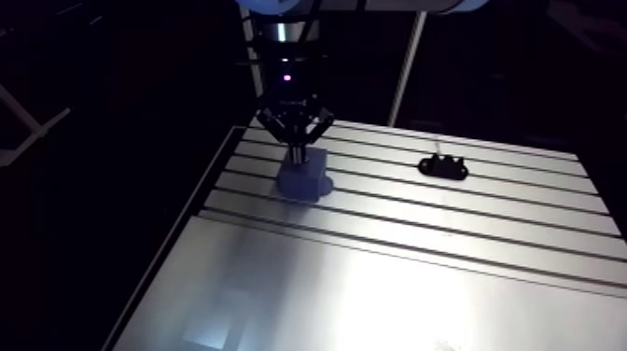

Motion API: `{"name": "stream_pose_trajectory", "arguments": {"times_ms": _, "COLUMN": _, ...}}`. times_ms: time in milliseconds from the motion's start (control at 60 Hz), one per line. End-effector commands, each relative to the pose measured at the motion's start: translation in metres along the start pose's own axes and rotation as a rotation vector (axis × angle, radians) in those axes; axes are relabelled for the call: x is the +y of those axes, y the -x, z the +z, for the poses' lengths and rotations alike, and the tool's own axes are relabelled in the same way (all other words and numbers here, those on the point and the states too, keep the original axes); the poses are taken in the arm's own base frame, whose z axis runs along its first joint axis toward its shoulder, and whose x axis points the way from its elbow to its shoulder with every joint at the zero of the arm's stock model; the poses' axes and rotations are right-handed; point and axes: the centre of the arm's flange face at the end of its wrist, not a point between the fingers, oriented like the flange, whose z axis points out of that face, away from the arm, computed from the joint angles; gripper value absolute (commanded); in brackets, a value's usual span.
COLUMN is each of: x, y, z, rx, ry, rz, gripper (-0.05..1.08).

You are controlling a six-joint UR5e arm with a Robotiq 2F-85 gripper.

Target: Pick up the M10 bolt and insert it into the hex recess until seated.

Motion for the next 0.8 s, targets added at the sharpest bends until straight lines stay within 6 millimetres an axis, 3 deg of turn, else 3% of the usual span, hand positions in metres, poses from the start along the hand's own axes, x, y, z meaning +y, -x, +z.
{"name": "stream_pose_trajectory", "arguments": {"times_ms": 17, "x": 0.0000, "y": 0.0004, "z": 0.0007, "rx": -0.002, "ry": 0.000, "rz": 0.000, "gripper": 1.07}}
{"name": "stream_pose_trajectory", "arguments": {"times_ms": 800, "x": 0.0002, "y": 0.0005, "z": 0.0012, "rx": -0.002, "ry": 0.002, "rz": 0.000, "gripper": 1.07}}
